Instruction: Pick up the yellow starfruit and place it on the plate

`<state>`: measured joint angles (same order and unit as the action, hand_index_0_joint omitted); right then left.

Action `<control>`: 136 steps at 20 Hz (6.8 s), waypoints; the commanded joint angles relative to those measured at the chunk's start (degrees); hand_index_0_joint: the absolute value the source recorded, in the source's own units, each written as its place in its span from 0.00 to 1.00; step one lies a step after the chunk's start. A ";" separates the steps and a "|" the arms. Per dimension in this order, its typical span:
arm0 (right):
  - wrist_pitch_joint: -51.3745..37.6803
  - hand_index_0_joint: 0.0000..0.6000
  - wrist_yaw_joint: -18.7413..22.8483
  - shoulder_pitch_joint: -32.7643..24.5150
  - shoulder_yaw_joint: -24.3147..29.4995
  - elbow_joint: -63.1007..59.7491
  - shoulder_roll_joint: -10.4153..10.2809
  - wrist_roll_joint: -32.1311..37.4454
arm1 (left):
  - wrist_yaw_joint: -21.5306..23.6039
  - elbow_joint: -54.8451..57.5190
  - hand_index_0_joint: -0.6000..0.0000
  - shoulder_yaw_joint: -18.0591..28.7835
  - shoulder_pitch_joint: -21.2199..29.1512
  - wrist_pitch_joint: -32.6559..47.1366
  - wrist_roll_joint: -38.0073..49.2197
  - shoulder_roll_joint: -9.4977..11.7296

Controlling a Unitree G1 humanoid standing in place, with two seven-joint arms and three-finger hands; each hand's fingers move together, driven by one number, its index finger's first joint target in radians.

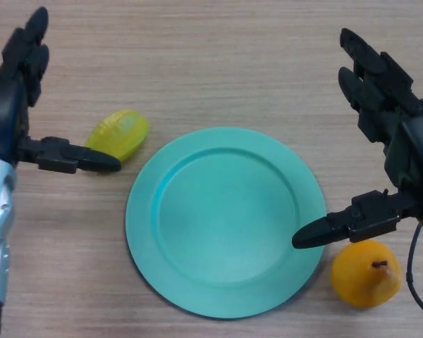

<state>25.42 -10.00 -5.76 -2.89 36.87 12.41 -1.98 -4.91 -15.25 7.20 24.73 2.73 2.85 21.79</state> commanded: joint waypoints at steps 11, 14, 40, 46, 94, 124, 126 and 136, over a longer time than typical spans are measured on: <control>-10.68 0.00 1.22 -1.64 4.54 1.88 1.17 3.17 | 10.78 -18.29 1.00 -2.51 11.17 11.06 -12.37 -1.40; -11.13 0.00 1.47 -1.58 4.57 1.88 1.08 3.56 | 12.47 -21.55 1.00 -3.14 12.54 12.33 -13.66 -1.94; -5.39 0.00 1.54 -0.45 2.33 8.00 0.57 3.62 | 14.46 -16.08 0.00 -2.11 7.58 21.58 -20.44 0.90; -4.51 0.00 2.29 -0.80 1.81 8.87 0.28 3.37 | 10.65 1.69 0.42 -1.19 2.20 13.28 -20.47 0.34; -8.18 0.00 2.11 -0.25 3.25 5.83 0.60 4.60 | 4.74 9.34 1.00 7.69 -10.13 10.03 -35.36 9.01; -7.57 1.00 2.67 0.69 2.23 6.75 0.27 5.38 | 11.10 11.24 0.00 9.34 -13.21 5.21 -42.39 8.85; -7.53 0.75 2.68 0.72 2.21 6.85 0.25 5.36 | 11.01 12.07 0.00 9.43 -13.36 4.93 -42.26 8.68; -5.98 0.00 2.89 0.08 2.42 7.76 0.31 6.18 | 4.95 30.77 0.00 2.07 -14.21 4.71 -49.12 1.53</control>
<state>25.48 -8.82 -4.19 -2.18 41.01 12.24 2.38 -2.90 12.80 4.96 8.86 4.88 -46.59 21.09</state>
